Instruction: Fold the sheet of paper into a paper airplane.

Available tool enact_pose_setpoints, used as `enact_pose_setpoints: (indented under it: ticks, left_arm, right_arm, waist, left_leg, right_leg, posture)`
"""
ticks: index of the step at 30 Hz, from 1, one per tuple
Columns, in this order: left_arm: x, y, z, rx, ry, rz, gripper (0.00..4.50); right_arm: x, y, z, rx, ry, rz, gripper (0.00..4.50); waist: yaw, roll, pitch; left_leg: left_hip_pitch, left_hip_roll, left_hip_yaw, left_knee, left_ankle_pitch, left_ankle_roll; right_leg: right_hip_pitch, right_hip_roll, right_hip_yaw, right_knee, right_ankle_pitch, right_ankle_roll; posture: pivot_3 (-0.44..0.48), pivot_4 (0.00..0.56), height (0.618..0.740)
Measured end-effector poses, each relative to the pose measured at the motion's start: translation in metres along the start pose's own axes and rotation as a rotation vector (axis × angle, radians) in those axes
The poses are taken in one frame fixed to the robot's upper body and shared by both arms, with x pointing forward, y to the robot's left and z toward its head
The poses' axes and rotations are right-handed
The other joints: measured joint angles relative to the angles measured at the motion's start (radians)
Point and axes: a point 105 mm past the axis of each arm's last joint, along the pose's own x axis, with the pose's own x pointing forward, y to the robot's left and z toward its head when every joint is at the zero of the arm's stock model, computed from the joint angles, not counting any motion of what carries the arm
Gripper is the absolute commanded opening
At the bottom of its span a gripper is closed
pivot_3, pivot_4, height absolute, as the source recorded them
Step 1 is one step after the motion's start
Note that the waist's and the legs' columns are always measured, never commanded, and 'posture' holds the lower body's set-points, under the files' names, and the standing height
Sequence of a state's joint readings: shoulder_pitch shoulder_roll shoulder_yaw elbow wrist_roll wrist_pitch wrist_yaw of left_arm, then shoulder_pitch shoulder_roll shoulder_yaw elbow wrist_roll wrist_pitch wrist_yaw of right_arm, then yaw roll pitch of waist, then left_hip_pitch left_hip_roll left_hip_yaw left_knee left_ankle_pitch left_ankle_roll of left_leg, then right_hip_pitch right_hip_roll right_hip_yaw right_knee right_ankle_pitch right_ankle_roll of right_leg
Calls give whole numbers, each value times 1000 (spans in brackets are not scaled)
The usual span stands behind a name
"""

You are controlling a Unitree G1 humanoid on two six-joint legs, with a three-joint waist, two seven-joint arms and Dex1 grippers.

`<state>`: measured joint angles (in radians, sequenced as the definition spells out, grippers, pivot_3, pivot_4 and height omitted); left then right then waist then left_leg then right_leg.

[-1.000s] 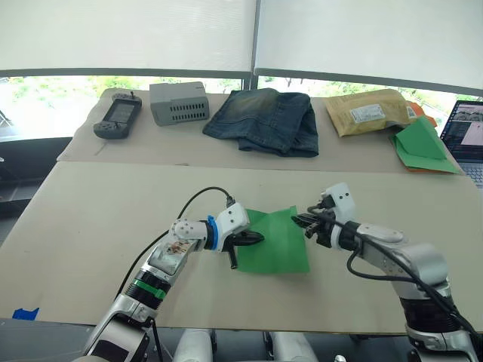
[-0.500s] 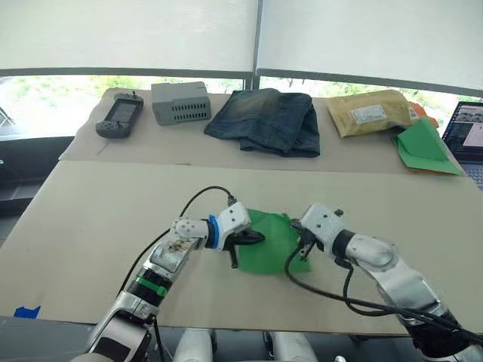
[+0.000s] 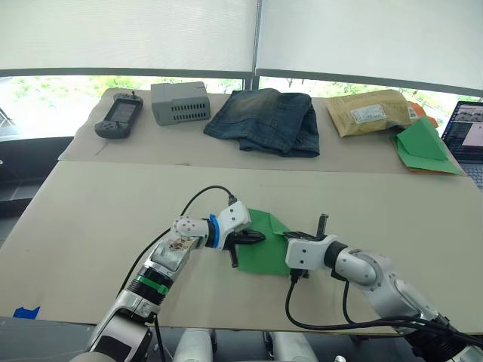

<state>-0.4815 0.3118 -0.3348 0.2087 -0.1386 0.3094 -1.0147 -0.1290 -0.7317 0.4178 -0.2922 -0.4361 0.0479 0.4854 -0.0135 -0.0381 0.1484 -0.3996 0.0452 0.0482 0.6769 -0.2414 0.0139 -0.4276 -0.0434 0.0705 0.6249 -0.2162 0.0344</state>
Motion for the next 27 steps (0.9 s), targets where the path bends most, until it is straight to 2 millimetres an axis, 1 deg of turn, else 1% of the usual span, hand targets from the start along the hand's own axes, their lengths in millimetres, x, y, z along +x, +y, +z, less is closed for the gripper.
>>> enact_pose_setpoints:
  ticks: [3, 4, 6, 8, 9, 10, 11, 12, 15, 19, 23, 27]
  left_arm:
    - [3, 3, 7, -81, -40, 17, 0]
    - [3, 6, 12, -99, -61, 23, 0]
    - [6, 13, 31, -130, -112, 42, 0]
    - [9, 17, 45, -124, -139, 47, 0]
    - [10, 17, 47, -123, -141, 47, 0]
    - [12, 18, 54, -113, -151, 47, 0]
    - [17, 17, 55, -111, -141, 41, 0]
    - [20, 17, 53, -110, -128, 37, 0]
    - [27, 15, 40, -111, -54, 37, 0]
    - [28, 16, 24, -101, 27, 54, 0]
    - [31, 17, 22, -77, 37, 59, 0]
    - [45, 12, 20, -78, 32, 41, 0]
  right_arm:
    - [1, 3, 2, -15, -10, -6, 35]
    - [1, 3, 2, -19, -9, -7, 35]
    - [2, 4, 2, -21, -11, -12, 35]
    - [3, 4, 3, -15, -13, -18, 35]
    - [3, 4, 3, -14, -13, -19, 35]
    - [3, 4, 3, -10, -15, -21, 35]
    - [3, 4, 2, -8, -11, -24, 35]
    - [3, 4, 2, -8, -10, -24, 35]
    - [4, 4, 2, -4, -8, -29, 35]
    - [3, 4, 1, -6, -2, -33, 35]
    - [2, 5, 0, 2, 2, -36, 35]
    - [1, 5, -1, -3, 12, -37, 35]
  waist:
    - [-1, 0, 0]
    - [0, 0, 0]
    - [0, -1, 0]
    - [-3, -1, 0]
    - [-3, -1, 0]
    - [-5, -1, 0]
    - [-4, -1, 0]
    - [-4, -1, 0]
    - [-4, -1, 0]
    - [-3, -1, 0]
    - [-1, -1, 0]
    - [2, -2, 0]
  left_leg:
    - [0, 0, 0, 0, 0, 0]
    - [0, 0, 0, 0, 0, 0]
    - [0, 0, 0, 1, 0, 0]
    - [1, 0, 0, 0, 0, 0]
    - [1, 0, 0, 0, 0, 0]
    - [1, 0, 0, 0, 0, 0]
    - [2, 0, -1, 0, 0, 0]
    - [2, 0, -1, 0, 0, 0]
    - [2, 0, -1, 0, 0, 0]
    - [2, 0, -1, 0, 0, 0]
    - [2, 0, -1, 1, 0, 0]
    - [3, -1, -1, 1, 0, 0]
  right_leg:
    - [0, 0, 0, 0, 0, 0]
    - [0, 0, 0, 0, 0, 0]
    - [0, 0, 0, 1, 0, 0]
    - [1, 0, 0, 0, 0, 0]
    - [1, 0, 0, 0, 0, 0]
    - [1, 1, 0, 0, 0, 0]
    - [2, 1, 0, 1, 0, 0]
    - [2, 1, 0, 1, 0, 0]
    - [2, 1, 0, 1, 0, 0]
    - [2, 0, 0, 1, 0, 0]
    - [3, 0, 0, 1, 0, 0]
    - [4, 0, 0, 1, 0, 0]
  posture:
    - [0, 150, 734]
    - [0, 150, 734]
    - [0, 150, 734]
    - [0, 150, 734]
    - [0, 150, 734]
    - [0, 150, 734]
    - [0, 150, 734]
    - [0, 150, 734]
    - [0, 150, 734]
    - [0, 150, 734]
    - [0, 150, 734]
    - [0, 150, 734]
